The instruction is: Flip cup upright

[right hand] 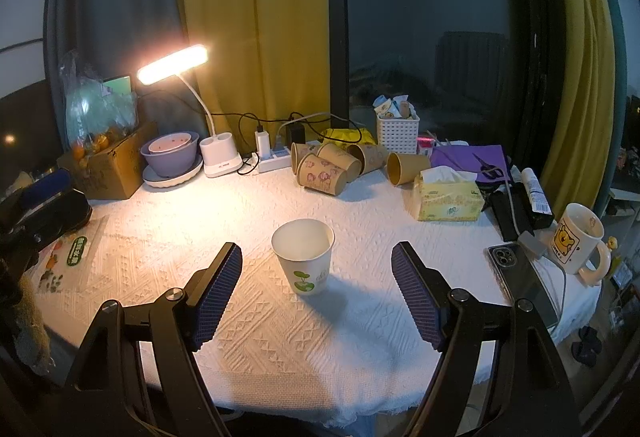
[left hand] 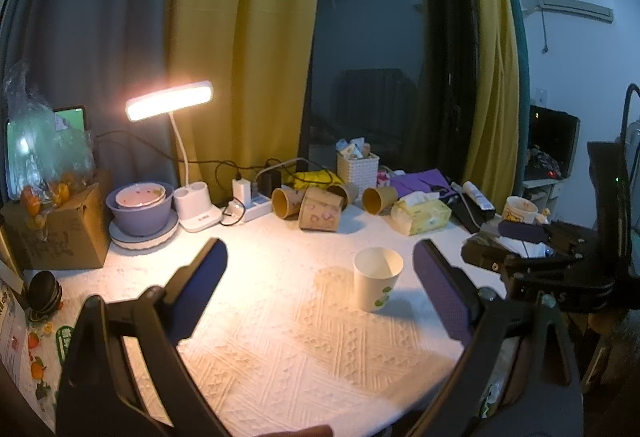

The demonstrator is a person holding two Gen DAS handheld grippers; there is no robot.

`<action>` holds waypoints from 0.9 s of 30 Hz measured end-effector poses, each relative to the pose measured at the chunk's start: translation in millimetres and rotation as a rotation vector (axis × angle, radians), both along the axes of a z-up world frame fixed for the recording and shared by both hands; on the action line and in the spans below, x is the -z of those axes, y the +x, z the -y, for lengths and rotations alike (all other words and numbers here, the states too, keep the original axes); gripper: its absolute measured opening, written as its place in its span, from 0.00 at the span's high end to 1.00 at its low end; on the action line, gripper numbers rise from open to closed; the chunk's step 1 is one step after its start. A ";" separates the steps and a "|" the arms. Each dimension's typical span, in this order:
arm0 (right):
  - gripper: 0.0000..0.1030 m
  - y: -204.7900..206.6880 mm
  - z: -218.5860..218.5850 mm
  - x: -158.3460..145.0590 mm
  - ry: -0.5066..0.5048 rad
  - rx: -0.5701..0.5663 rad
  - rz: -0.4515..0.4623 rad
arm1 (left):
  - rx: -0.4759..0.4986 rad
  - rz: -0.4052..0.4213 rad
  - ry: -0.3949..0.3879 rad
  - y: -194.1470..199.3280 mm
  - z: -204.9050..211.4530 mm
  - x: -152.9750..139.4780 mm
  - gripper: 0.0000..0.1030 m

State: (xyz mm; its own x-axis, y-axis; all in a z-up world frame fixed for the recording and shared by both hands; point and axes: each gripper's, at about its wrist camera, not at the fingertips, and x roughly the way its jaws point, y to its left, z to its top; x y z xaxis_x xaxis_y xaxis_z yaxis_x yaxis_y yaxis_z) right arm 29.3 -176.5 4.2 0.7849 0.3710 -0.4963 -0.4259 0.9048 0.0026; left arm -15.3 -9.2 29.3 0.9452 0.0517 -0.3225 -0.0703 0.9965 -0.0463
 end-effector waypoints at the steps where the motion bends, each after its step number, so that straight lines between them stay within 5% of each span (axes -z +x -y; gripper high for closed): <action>1: 0.22 -0.2 -0.1 0.4 0.000 0.000 0.000 | 0.000 0.000 0.000 -0.5 -0.1 0.4 0.08; 27: 0.22 -0.7 -3.0 5.5 -0.002 -0.005 -0.004 | -0.005 0.000 -0.003 -1.1 -0.8 0.4 0.08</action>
